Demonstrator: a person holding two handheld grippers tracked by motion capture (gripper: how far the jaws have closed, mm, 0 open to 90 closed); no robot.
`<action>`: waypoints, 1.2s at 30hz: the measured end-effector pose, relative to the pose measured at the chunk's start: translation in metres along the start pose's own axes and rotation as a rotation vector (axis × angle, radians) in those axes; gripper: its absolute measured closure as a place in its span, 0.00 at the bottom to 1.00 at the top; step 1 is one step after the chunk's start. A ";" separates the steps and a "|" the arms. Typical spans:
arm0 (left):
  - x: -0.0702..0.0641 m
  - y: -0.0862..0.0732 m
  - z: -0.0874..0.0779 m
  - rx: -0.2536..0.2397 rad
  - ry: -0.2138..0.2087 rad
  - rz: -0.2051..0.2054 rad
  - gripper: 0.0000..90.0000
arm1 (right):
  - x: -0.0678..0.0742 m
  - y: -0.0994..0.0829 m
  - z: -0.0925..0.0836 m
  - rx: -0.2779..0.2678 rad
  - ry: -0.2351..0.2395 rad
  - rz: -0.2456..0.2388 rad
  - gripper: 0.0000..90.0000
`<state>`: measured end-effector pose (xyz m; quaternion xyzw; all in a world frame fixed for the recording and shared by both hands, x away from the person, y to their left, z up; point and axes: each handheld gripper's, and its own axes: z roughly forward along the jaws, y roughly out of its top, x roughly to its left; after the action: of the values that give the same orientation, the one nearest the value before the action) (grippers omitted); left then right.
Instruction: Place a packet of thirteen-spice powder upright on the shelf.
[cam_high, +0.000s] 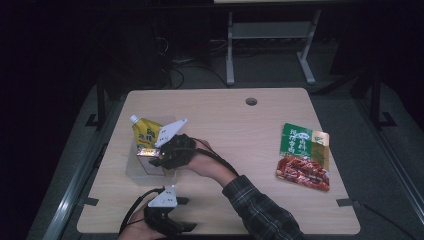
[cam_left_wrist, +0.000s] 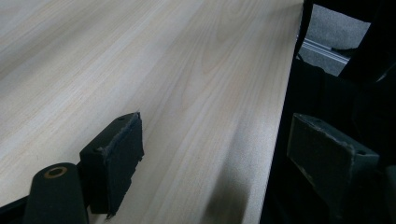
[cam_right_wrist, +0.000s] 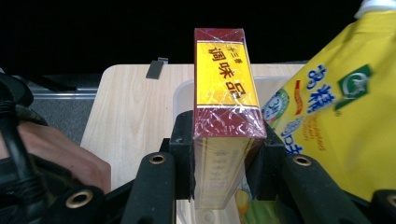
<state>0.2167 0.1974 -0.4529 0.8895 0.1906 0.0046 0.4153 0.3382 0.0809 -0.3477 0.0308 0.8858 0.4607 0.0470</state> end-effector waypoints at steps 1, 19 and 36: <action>0.000 0.000 0.000 0.001 -0.001 0.001 0.20 | 0.000 0.000 0.002 0.001 0.001 0.005 0.75; 0.000 0.000 0.003 0.015 -0.012 0.001 0.20 | -0.004 -0.002 0.032 0.041 0.029 0.030 0.75; 0.001 -0.001 0.003 0.025 -0.009 0.009 0.20 | -0.002 -0.003 0.040 0.061 0.025 0.001 0.72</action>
<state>0.2180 0.1962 -0.4552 0.8955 0.1848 -0.0002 0.4048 0.3444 0.1117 -0.3732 0.0268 0.8999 0.4340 0.0348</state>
